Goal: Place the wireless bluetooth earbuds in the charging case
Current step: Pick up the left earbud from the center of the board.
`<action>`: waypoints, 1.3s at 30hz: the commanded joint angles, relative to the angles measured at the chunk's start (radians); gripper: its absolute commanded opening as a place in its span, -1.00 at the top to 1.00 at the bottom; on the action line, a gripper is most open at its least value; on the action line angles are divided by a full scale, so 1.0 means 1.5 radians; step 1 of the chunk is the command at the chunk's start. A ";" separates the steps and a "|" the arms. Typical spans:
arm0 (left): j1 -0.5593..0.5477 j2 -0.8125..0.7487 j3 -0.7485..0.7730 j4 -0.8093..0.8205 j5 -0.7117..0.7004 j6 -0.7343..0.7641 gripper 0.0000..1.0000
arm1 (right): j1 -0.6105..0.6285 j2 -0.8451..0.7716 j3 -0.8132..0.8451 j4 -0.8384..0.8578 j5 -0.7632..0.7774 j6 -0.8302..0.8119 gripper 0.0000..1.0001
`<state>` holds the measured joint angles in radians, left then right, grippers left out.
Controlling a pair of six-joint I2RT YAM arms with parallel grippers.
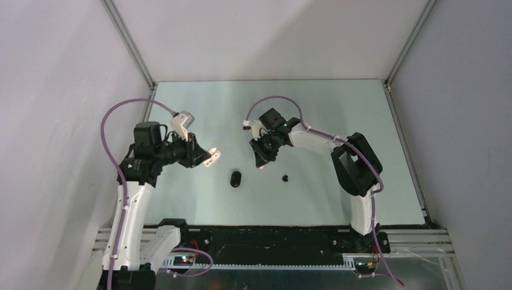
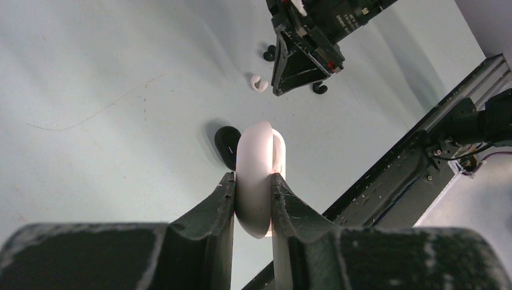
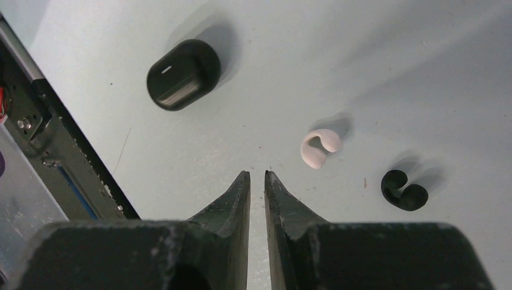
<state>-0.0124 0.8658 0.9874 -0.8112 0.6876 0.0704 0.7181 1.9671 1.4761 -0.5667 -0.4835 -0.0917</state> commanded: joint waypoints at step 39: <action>0.006 -0.007 0.008 0.007 -0.002 -0.005 1.00 | -0.008 0.076 0.031 0.020 0.091 0.042 0.55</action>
<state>-0.0124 0.8570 0.9874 -0.8116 0.6830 0.0689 0.7120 2.0777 1.5200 -0.5392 -0.3622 -0.0189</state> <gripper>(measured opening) 0.263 0.215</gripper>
